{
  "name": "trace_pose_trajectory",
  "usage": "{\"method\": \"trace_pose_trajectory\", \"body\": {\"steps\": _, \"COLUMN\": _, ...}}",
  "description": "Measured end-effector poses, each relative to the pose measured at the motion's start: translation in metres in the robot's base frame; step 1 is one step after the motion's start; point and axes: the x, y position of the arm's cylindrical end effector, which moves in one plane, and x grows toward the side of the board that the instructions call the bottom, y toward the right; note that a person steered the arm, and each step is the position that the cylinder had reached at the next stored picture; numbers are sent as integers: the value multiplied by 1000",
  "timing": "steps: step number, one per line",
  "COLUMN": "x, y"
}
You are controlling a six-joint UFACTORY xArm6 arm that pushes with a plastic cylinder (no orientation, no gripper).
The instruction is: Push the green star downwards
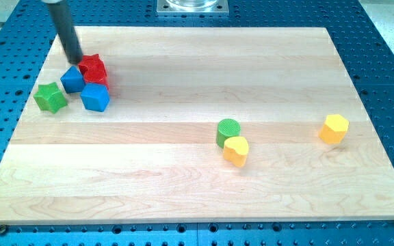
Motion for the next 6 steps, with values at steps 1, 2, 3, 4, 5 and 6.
{"method": "trace_pose_trajectory", "body": {"steps": 1, "x": 22, "y": -7}}
{"method": "trace_pose_trajectory", "body": {"steps": 2, "x": 58, "y": -15}}
{"method": "trace_pose_trajectory", "body": {"steps": 3, "x": 95, "y": -15}}
{"method": "trace_pose_trajectory", "body": {"steps": 4, "x": 138, "y": 3}}
{"method": "trace_pose_trajectory", "body": {"steps": 5, "x": 163, "y": 8}}
{"method": "trace_pose_trajectory", "body": {"steps": 6, "x": 176, "y": 9}}
